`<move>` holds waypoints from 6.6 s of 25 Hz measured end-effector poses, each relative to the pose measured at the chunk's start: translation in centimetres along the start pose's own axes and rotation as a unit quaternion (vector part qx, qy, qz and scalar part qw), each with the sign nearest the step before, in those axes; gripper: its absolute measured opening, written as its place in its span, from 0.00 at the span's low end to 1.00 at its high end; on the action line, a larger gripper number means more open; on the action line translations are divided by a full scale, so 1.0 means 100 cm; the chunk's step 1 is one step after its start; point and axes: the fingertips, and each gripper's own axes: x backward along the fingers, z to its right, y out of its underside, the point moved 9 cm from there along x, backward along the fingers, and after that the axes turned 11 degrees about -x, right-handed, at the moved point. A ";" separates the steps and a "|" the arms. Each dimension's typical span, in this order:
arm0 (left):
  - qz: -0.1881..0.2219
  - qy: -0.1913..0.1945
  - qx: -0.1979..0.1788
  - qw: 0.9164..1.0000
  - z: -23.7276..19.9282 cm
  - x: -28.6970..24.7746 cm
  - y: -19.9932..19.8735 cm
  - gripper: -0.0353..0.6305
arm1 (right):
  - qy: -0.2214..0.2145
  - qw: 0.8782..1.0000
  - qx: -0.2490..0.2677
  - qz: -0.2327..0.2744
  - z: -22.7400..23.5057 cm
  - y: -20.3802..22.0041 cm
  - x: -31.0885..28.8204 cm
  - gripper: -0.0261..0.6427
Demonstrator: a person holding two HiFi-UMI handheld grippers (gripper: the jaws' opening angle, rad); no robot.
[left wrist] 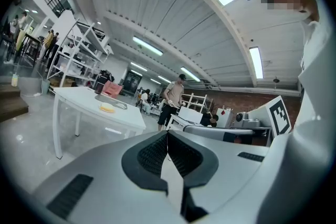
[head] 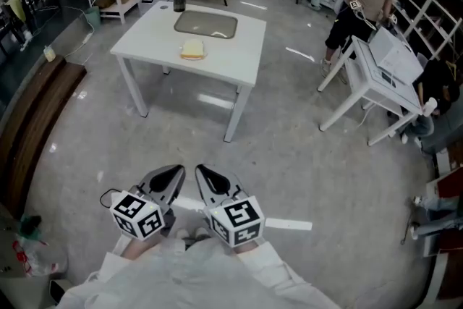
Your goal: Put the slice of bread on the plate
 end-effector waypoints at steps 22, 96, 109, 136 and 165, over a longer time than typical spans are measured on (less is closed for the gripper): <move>-0.030 0.005 0.012 0.999 -0.094 -0.093 0.002 0.07 | 0.019 1.000 0.005 -0.005 0.080 -0.030 -0.099 0.06; -0.120 -0.058 0.058 0.989 -0.481 -0.463 -0.085 0.07 | -0.002 0.994 -0.041 -0.103 0.402 -0.215 -0.515 0.06; -0.145 -0.030 0.066 0.987 -0.511 -0.467 -0.087 0.07 | 0.036 0.992 -0.067 -0.101 0.407 -0.214 -0.533 0.06; -0.227 -0.052 0.118 0.965 -0.550 -0.452 -0.039 0.07 | 0.115 0.971 -0.134 -0.162 0.430 -0.167 -0.540 0.06; -0.295 -0.052 0.132 0.945 -0.577 -0.458 -0.008 0.17 | 0.135 0.946 -0.185 -0.230 0.443 -0.125 -0.564 0.16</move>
